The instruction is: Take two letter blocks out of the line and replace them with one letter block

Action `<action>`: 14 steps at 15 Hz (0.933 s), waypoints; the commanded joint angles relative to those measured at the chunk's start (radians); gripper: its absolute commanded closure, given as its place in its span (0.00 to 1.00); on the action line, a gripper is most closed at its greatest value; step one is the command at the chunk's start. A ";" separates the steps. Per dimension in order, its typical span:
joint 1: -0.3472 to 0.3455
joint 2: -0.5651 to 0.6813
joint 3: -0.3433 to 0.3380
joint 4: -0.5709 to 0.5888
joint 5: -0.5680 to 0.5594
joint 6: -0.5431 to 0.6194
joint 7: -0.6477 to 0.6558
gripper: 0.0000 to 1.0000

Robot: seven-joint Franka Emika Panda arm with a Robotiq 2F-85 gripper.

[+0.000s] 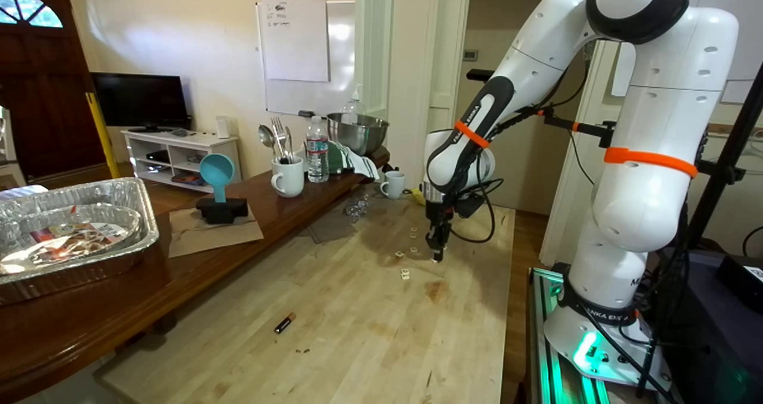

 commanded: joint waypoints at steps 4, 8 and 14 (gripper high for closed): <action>0.053 0.097 0.042 -0.013 0.117 0.084 0.057 1.00; 0.068 0.106 0.058 -0.005 0.153 0.099 0.077 1.00; 0.085 0.105 0.075 0.003 0.220 0.145 0.052 1.00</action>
